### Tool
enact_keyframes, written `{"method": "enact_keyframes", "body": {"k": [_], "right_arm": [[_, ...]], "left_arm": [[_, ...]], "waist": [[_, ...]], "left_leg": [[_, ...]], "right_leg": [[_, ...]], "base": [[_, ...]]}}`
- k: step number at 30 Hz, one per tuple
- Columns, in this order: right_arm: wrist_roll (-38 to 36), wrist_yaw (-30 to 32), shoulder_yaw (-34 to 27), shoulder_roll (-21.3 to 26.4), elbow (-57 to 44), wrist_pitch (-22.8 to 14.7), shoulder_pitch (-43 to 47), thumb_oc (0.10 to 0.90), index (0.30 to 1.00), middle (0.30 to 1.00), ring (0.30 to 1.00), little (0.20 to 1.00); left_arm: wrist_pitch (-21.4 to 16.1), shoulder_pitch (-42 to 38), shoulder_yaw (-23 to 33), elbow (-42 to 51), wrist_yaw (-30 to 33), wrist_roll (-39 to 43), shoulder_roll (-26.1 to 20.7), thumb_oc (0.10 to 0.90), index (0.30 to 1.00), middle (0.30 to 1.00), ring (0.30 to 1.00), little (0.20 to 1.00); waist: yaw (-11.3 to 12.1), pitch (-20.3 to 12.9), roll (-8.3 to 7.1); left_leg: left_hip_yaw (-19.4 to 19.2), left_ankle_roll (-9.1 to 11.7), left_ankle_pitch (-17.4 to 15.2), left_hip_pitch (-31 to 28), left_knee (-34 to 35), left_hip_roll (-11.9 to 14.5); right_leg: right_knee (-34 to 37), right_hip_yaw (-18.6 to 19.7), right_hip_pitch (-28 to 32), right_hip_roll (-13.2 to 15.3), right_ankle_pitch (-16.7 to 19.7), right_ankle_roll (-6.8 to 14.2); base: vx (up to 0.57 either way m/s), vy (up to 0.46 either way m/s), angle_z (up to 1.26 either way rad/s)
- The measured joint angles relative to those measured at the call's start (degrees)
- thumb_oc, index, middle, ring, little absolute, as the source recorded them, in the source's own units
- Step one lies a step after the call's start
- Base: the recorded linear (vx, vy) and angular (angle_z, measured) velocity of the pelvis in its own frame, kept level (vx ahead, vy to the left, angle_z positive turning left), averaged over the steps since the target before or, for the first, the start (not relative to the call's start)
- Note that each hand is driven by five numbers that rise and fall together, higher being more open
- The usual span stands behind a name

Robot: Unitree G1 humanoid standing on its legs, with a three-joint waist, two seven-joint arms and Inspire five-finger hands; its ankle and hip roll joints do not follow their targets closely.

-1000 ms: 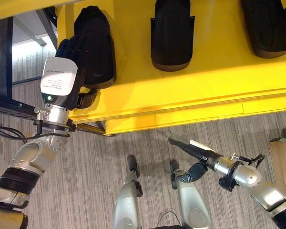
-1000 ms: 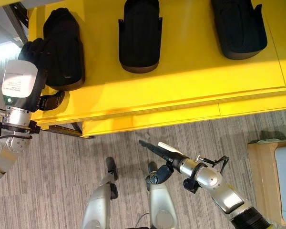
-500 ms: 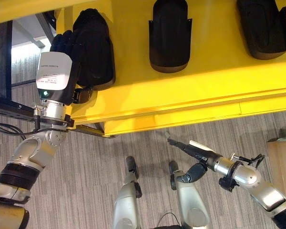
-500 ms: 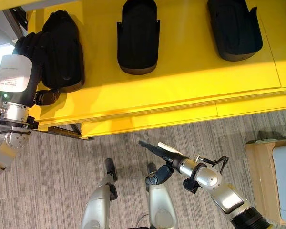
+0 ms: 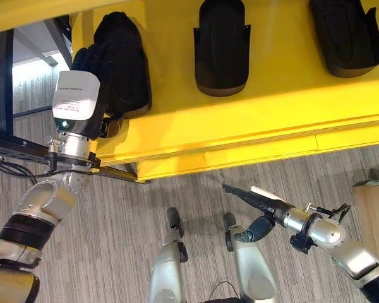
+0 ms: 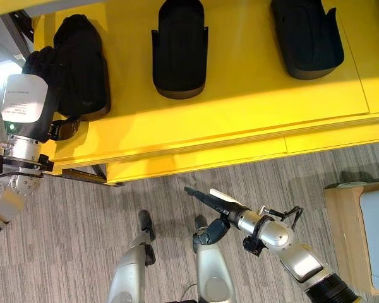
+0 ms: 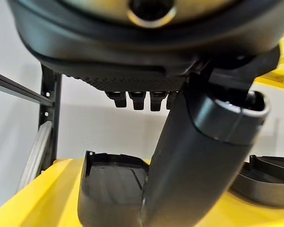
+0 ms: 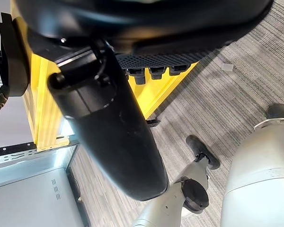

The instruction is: Move parts from the plastic box to the shelf.

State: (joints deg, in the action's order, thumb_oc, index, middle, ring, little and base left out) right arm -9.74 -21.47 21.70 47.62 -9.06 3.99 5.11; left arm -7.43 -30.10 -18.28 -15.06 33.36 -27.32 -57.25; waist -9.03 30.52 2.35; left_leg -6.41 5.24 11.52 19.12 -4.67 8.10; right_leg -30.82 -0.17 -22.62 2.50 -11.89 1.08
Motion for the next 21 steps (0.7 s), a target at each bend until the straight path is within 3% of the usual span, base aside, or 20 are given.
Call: {"method": "enact_keyframes", "body": {"k": [21], "right_arm": [[-0.02,-0.08,0.13,-0.03,0.00,0.14,0.31,0.900,1.000,1.000,1.000,1.000]], "left_arm": [[1.11,-0.79,-1.59,-2.31,1.30,-0.02,0.44,0.900,1.000,1.000,1.000,1.000]], "waist": [[-0.30,0.01,0.02]], "left_leg": [[-0.99,0.07,0.09,-0.13,-0.04,0.09]], "right_leg": [[-1.28,1.08,-1.03,-0.25,-0.26,-0.09]], "base": [[0.00,0.001,-0.01]]}}
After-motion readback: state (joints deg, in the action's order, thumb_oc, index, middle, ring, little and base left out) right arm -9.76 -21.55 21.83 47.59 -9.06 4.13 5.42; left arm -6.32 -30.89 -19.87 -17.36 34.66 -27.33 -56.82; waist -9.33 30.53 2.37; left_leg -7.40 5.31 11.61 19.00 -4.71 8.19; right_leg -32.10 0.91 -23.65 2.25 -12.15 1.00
